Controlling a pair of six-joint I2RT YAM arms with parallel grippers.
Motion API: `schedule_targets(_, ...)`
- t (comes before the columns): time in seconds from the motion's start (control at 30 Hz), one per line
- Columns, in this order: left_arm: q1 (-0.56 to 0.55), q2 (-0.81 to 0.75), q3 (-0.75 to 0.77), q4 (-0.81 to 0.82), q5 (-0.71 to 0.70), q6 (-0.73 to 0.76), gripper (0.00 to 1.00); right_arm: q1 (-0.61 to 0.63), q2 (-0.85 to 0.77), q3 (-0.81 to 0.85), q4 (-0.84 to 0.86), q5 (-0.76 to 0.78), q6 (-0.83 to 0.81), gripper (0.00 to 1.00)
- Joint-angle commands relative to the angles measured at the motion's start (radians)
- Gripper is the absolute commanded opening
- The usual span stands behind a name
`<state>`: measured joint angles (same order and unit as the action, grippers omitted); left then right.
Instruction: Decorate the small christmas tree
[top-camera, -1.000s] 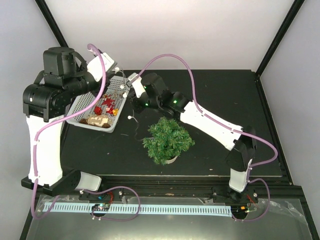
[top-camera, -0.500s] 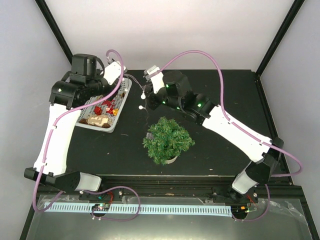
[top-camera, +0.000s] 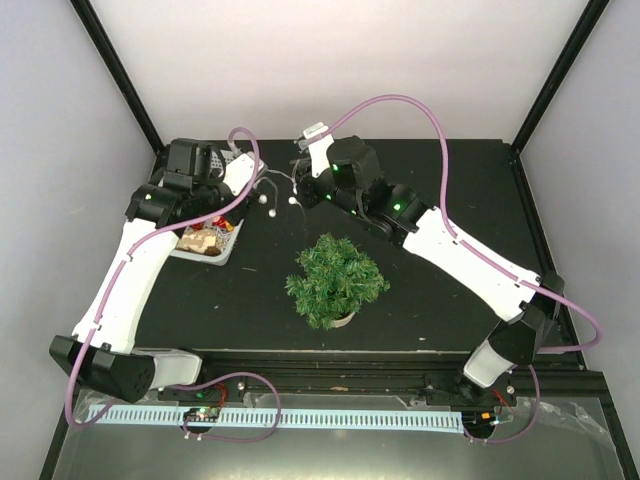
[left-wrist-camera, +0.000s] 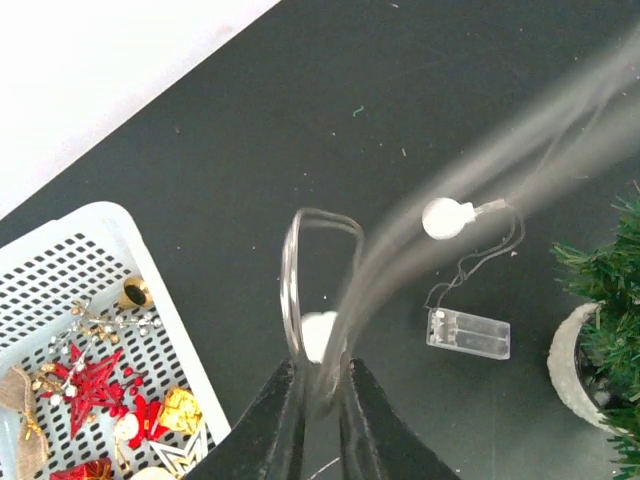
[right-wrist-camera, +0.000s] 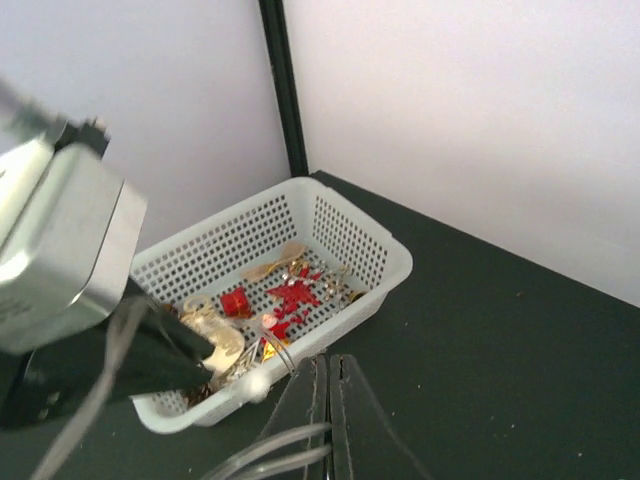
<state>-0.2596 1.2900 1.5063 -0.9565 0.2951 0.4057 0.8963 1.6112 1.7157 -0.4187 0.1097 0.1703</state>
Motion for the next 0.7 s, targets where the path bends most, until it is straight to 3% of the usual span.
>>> schedule_targets(0.0,-0.007,-0.035,-0.039,0.108,0.043,-0.033,0.16,-0.018,-0.015,0.023,0.092,0.064,0.042,0.01)
schedule_targets(0.13,-0.007,-0.037,-0.061,0.127,0.07,-0.042,0.4,-0.035,-0.012,0.049,0.094,0.071,0.063,0.01)
schedule_targets(0.37,-0.007,-0.065,-0.14,0.191,0.059,-0.027,0.62,-0.049,0.003,0.089,0.078,0.057,0.068,0.01)
schedule_targets(0.47,-0.007,-0.074,-0.2,0.222,0.068,-0.004,0.66,-0.053,0.008,0.108,0.069,0.051,0.068,0.01)
schedule_targets(0.67,-0.007,-0.083,-0.327,0.315,0.135,0.036,0.63,-0.064,0.012,0.161,0.045,0.043,0.074,0.01)
